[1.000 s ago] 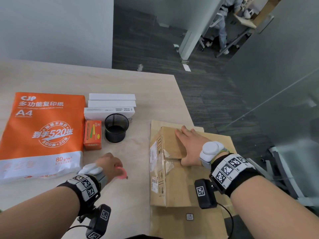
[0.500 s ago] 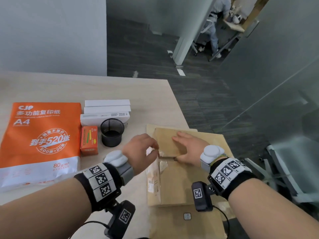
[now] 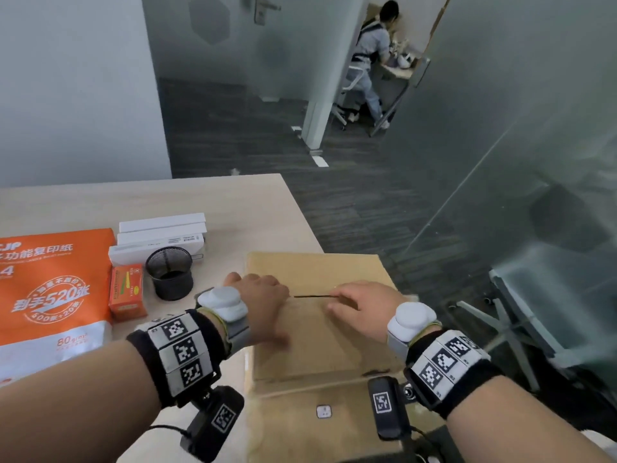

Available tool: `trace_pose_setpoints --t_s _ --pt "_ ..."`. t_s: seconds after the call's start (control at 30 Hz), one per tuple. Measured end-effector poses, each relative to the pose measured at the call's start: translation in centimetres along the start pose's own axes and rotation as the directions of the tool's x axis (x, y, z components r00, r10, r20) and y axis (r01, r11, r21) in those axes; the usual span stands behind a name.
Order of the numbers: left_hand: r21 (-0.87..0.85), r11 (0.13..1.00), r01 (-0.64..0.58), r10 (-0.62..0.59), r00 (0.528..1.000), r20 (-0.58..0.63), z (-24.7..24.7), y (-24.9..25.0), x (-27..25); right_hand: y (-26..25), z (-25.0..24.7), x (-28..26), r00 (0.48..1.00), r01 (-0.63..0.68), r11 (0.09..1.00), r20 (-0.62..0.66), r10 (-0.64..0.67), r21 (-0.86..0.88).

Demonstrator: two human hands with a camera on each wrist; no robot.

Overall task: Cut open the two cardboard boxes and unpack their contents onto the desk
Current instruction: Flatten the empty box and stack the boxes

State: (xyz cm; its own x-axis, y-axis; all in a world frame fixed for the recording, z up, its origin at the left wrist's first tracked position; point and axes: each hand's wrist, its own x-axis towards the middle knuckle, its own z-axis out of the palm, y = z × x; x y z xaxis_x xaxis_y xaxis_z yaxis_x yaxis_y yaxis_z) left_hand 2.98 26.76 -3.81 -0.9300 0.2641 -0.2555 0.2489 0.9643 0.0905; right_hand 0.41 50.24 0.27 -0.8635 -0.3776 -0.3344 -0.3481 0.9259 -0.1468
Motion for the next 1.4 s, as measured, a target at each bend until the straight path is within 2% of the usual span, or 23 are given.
trace_pose_setpoints --t_s 0.07,0.1,0.17,0.2,0.23,0.27,0.33,0.37,0.43,0.57,0.67,0.73,0.87,0.97,1.03,1.1,1.2,1.4 --pt "-0.166 0.986 0.005 0.000 1.000 0.028 -2.0 0.7 -1.1 0.3 -1.8 -2.5 0.999 0.015 1.000 -0.050 -0.013 0.027" --pt "-0.330 0.944 0.020 0.008 0.997 0.083 -2.9 1.1 -1.8 0.7 -2.5 -3.9 0.998 0.011 0.999 -0.070 -0.008 0.050" --pt "-0.615 0.786 0.065 0.057 0.983 0.176 -4.1 0.8 -2.9 0.7 -3.5 -5.5 0.999 -0.004 0.997 -0.034 0.007 0.080" --pt "-0.665 0.741 0.094 0.083 0.970 0.230 -4.2 1.4 -3.4 1.1 -3.7 -6.4 1.000 -0.018 0.995 -0.004 0.018 0.094" --pt "-0.652 0.749 0.116 0.097 0.955 0.280 -4.0 2.9 -4.2 1.8 -3.4 -7.8 0.999 -0.024 0.996 0.034 0.021 0.091" --pt "-0.580 0.809 0.102 0.104 0.945 0.311 -3.4 3.7 -4.6 2.3 -2.8 -8.4 0.997 -0.019 0.997 0.080 0.012 0.077" --pt "-0.309 0.951 -0.001 0.108 0.938 0.329 -2.1 4.9 -4.9 2.8 -1.1 -8.7 0.986 -0.003 0.998 0.164 -0.006 0.057" --pt "-0.176 0.983 -0.052 0.109 0.936 0.336 -1.3 5.5 -5.1 3.0 -0.1 -8.8 0.979 -0.002 0.998 0.202 -0.009 0.056" --pt "-0.033 0.996 -0.087 0.093 0.930 0.356 0.1 6.8 -5.4 3.6 2.1 -9.3 0.968 -0.013 0.998 0.252 -0.002 0.058" --pt "0.163 0.982 -0.094 0.034 0.940 0.339 1.1 9.2 -4.9 4.2 5.8 -8.4 0.965 0.011 1.000 0.263 -0.015 0.017" --pt "0.302 0.947 -0.109 -0.028 0.910 0.413 1.0 11.4 -3.9 3.7 6.4 -7.5 0.965 0.031 0.997 0.261 -0.011 -0.071" --pt "0.359 0.926 -0.120 -0.051 0.900 0.433 1.0 12.1 -3.0 3.2 6.1 -7.4 0.975 0.010 0.993 0.220 0.015 -0.114" --pt "0.422 0.896 -0.135 -0.019 0.940 0.341 0.1 12.1 -2.4 3.9 4.7 -8.5 1.000 0.025 0.993 0.007 -0.024 -0.117" --pt "0.426 0.896 -0.126 0.029 0.973 0.227 -0.9 11.3 -3.2 5.7 3.1 -9.0 0.987 0.008 0.999 -0.159 -0.016 -0.050" --pt "0.377 0.919 -0.112 0.047 0.983 0.178 -2.1 10.6 -3.8 7.1 2.0 -9.1 0.975 -0.041 0.998 -0.218 0.050 0.044" --pt "0.390 0.913 -0.124 0.048 0.979 0.197 -3.7 10.3 -3.8 8.3 1.0 -9.4 0.962 -0.120 0.983 -0.230 0.149 0.136" --pt "0.498 0.862 -0.101 -0.007 0.978 0.209 -5.6 9.9 -3.3 9.7 0.0 -9.3 0.918 -0.254 0.919 -0.224 0.327 0.303" --pt "0.605 0.795 -0.051 -0.043 0.989 0.140 -6.4 9.3 -2.7 10.8 0.4 -8.4 0.916 -0.342 0.902 -0.122 0.383 0.263"
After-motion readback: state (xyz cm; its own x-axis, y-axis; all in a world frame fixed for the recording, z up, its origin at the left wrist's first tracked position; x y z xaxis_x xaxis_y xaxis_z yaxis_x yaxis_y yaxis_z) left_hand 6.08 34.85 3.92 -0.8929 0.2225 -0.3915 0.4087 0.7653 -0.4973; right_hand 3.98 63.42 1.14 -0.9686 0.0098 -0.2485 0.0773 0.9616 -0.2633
